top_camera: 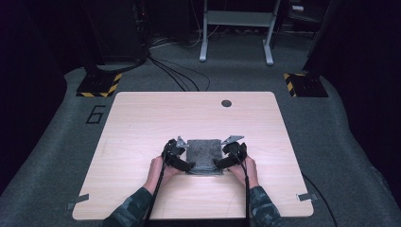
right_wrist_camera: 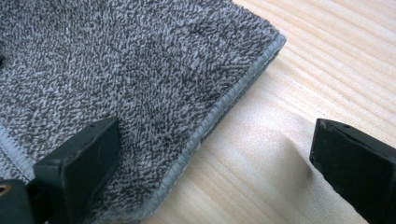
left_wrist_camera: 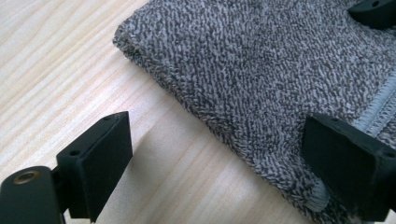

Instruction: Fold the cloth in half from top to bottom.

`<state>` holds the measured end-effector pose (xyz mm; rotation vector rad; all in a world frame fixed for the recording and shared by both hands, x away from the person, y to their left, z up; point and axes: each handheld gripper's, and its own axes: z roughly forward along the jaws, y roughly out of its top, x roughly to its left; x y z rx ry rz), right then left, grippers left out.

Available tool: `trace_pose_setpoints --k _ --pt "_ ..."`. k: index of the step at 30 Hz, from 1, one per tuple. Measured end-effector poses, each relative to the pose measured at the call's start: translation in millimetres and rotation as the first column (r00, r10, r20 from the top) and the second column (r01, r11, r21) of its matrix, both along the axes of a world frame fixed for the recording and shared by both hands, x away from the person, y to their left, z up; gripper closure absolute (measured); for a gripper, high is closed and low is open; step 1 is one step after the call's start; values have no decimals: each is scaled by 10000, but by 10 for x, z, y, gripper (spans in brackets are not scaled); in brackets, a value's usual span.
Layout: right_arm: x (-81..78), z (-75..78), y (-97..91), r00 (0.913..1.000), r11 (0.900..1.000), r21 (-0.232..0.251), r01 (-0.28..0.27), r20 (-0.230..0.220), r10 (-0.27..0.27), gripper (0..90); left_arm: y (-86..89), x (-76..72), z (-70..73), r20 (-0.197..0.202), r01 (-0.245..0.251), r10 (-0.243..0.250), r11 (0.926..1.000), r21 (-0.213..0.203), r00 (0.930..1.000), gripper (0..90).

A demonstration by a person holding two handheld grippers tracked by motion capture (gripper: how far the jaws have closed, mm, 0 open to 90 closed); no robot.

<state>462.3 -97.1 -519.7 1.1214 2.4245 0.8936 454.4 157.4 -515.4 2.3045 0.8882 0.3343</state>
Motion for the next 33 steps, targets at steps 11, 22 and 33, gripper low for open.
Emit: trace_pose_setpoints --k 11,22,33 --pt "-241 198 -297 9990 9915 1223 445 29 -452 33 341 -228 220 515 -443 476 9971 -623 9975 41" --pt "-596 130 -905 9829 9788 963 1809 160 -1833 37 1020 -452 158 777 -1832 1855 9824 -363 9796 33" --pt "-751 -42 -1364 9576 9560 651 2860 165 -2876 25 1434 -520 -75 477 -3268 3283 9444 -370 9434 25"
